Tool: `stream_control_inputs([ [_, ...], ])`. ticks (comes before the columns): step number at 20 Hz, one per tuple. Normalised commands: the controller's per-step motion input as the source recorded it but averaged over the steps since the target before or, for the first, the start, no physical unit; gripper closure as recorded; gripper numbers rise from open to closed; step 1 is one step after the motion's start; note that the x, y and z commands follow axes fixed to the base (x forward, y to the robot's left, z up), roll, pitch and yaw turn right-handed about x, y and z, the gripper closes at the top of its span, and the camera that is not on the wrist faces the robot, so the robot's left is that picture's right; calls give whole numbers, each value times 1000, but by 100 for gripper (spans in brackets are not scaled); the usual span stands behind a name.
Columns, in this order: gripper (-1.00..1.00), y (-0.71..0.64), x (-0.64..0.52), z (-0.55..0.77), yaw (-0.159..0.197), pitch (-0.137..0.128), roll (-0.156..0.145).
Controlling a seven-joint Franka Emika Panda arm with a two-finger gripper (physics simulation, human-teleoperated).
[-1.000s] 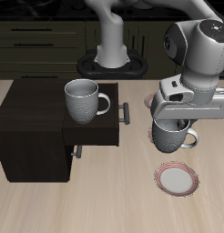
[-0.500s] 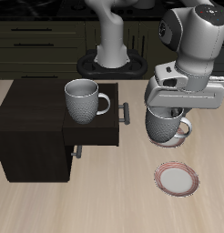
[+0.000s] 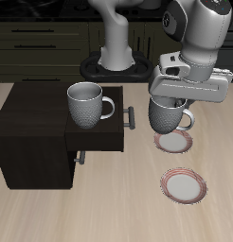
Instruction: Place the porcelain mug that is on the plate onto the nearest plate relative to the robot
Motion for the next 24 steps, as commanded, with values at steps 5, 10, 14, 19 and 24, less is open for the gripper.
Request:
stream_control_inputs([
  [5,100,-134,-499,289,-10,-82,2],
  [10,100,18,-497,170,3,-51,25],
  [14,100,73,-452,-28,75,-68,7],
  [19,100,13,-254,-134,-16,-1,24],
  [24,100,116,-315,-219,-10,11,45],
])
